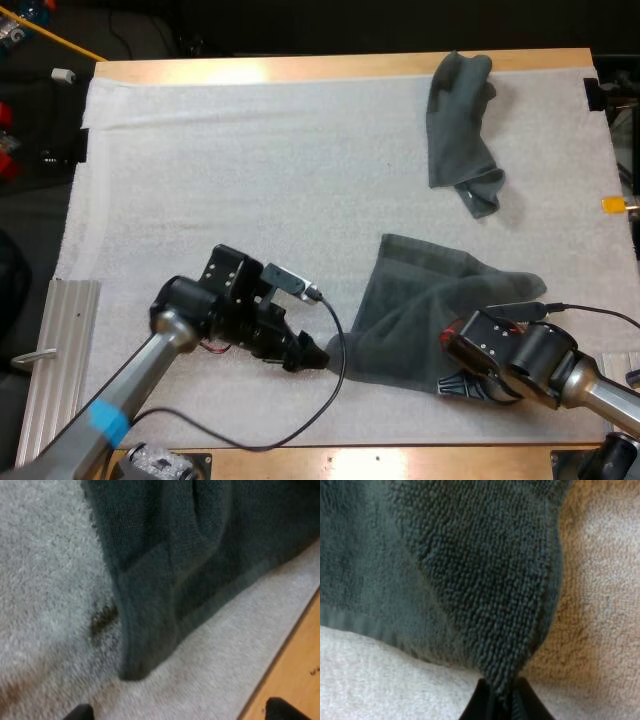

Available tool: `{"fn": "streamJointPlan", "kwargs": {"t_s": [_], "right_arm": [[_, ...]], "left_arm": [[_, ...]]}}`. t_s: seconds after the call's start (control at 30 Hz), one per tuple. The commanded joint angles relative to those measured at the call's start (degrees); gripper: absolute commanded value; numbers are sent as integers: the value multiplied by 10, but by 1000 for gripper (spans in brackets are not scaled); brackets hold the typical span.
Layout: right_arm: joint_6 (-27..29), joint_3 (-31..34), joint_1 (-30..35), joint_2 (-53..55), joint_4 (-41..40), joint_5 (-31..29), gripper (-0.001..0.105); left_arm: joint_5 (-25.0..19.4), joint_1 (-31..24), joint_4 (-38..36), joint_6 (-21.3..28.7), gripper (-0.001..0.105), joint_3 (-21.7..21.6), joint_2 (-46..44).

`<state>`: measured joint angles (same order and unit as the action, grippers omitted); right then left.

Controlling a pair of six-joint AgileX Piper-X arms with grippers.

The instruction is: Pick towel from pile, fold and stack

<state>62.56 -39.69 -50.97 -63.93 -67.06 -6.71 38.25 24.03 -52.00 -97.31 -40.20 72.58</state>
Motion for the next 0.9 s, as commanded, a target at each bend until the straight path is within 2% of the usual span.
{"fn": "streamJointPlan", "kwargs": {"t_s": [0.0, 0.2, 0.43, 0.63, 0.77, 0.87], "right_arm": [[-6, 0, 0, 3, 2, 5, 0], [-8, 0, 0, 3, 6, 5, 0], [-8, 0, 0, 3, 6, 3, 0], [-8, 0, 0, 3, 6, 1, 0], [-8, 0, 0, 3, 6, 1, 0], [-9, 0, 0, 3, 6, 1, 0]], "left_arm": [[10, 3, 13, 3, 66, -1, 18], [52, 3, 44, 3, 66, -1, 97], [79, 3, 79, -4, 65, -1, 153], [106, 3, 103, -14, 46, -1, 172], [107, 3, 106, -15, 45, -1, 181], [129, 3, 106, -15, 45, -1, 189]]}}
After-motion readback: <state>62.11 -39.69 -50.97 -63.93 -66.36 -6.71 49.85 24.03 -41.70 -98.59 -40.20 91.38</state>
